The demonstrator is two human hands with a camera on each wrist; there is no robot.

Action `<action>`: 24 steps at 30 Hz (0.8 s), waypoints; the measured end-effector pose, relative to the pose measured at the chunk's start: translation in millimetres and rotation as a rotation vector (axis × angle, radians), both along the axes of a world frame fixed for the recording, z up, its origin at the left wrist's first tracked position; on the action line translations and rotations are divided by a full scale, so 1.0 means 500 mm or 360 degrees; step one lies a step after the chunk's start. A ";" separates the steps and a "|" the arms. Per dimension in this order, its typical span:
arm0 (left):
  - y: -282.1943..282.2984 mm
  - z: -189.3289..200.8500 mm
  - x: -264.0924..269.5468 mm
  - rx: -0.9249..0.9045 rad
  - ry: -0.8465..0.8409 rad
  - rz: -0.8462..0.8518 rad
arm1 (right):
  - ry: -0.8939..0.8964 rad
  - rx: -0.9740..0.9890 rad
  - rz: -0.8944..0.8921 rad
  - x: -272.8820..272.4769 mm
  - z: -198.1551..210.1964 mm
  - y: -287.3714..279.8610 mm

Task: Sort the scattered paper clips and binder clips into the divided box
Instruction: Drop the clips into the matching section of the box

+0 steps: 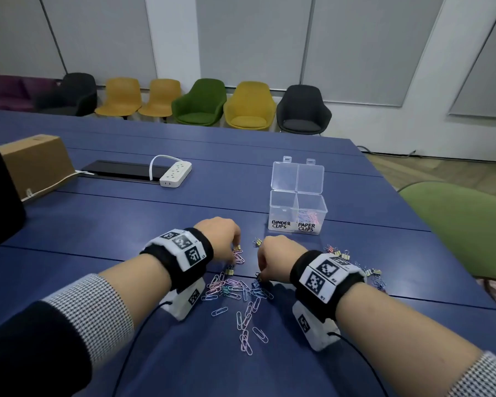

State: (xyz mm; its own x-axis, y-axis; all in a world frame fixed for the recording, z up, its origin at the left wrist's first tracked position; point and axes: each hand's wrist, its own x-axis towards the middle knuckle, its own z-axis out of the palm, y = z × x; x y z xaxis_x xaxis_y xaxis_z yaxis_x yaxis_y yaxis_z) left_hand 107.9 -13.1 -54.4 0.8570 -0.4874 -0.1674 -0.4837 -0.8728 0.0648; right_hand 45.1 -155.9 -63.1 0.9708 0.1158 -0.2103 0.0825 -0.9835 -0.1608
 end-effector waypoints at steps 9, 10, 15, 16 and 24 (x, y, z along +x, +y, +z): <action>-0.016 -0.009 0.022 0.0006 0.0042 -0.0007 | 0.0082 -0.0072 -0.0032 0.027 -0.006 -0.005; -0.018 -0.010 0.022 0.0013 0.0037 -0.0007 | 0.0089 -0.0078 -0.0050 0.026 -0.006 -0.012; -0.027 -0.012 0.019 0.0093 0.0016 -0.0012 | 0.0184 -0.0097 -0.0105 0.014 -0.003 -0.045; -0.029 -0.014 0.017 0.0112 -0.0003 -0.0023 | 0.0192 -0.0112 -0.0110 0.008 -0.002 -0.050; -0.040 -0.021 -0.006 0.0197 -0.0048 -0.0101 | 0.0177 -0.0203 -0.0165 -0.026 -0.005 -0.056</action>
State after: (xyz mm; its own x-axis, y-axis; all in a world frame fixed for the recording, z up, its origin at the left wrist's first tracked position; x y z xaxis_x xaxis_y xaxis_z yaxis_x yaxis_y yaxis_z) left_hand 105.0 -33.0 -64.7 0.8306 -0.5181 -0.2043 -0.5385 -0.8407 -0.0568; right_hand 32.0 -183.9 -65.4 0.9460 -0.0183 -0.3236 -0.0318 -0.9988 -0.0366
